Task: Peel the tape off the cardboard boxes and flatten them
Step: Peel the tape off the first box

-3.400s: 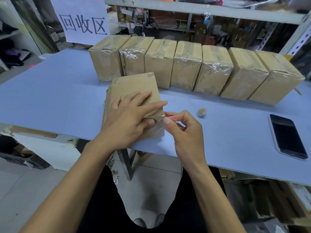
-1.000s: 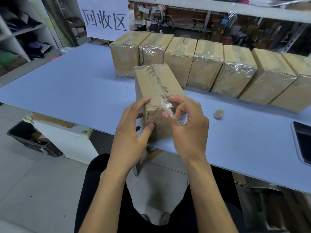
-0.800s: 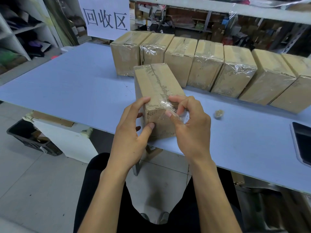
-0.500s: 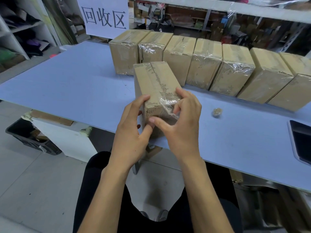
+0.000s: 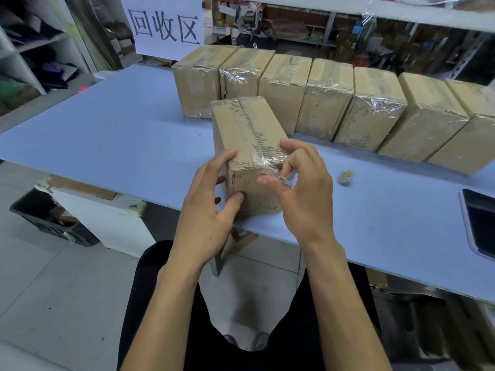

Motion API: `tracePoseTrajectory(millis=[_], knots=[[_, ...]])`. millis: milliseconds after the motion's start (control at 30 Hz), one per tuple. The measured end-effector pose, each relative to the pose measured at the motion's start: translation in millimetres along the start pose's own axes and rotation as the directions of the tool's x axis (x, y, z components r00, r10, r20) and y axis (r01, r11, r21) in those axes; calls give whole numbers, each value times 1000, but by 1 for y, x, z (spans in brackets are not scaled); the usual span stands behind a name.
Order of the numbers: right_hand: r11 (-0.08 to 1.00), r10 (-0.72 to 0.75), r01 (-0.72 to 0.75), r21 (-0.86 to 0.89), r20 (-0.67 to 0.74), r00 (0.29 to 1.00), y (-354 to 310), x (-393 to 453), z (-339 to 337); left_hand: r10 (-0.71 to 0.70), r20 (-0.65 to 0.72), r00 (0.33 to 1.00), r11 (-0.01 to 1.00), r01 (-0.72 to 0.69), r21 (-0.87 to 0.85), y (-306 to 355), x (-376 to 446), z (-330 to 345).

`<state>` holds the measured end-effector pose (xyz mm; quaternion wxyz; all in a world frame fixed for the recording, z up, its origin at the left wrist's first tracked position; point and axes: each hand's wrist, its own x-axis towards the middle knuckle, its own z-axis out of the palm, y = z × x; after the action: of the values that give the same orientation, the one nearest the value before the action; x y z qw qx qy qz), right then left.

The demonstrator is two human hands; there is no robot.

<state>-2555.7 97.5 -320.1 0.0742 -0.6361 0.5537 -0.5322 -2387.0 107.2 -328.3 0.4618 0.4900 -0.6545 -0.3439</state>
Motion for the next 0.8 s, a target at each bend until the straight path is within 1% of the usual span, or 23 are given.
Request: tracePoseTrajectory(millis=[167,233,300,467,567,667,800], knots=[[998,-45,46,-32,24,999,2,3,-8,-1,-16,1000,1000,1,4,0,1,1],[1000,-27,26,10,75,997,2,1,-11,-1,-19,1000,1000,1,7,0,1,1],[1000,-10,8,17,111,994,1,-1,-9,5,-17,1000,1000,-5,8,2,0,2],[996,-65,68,-60,41,997,2,5,-2,8,-15,1000,1000,-8,12,2,-1,1],[991,-97,100,-85,37,995,3,12,-10,6,-16,1000,1000,-6,3,2,-1,1],[981,-118,120,-152,25,993,5,15,-17,1,-18,1000,1000,-1,3,4,0,3],[976,-133,133,-173,13,991,2,13,-23,20,-24,999,1000,-20,5,4,0,6]])
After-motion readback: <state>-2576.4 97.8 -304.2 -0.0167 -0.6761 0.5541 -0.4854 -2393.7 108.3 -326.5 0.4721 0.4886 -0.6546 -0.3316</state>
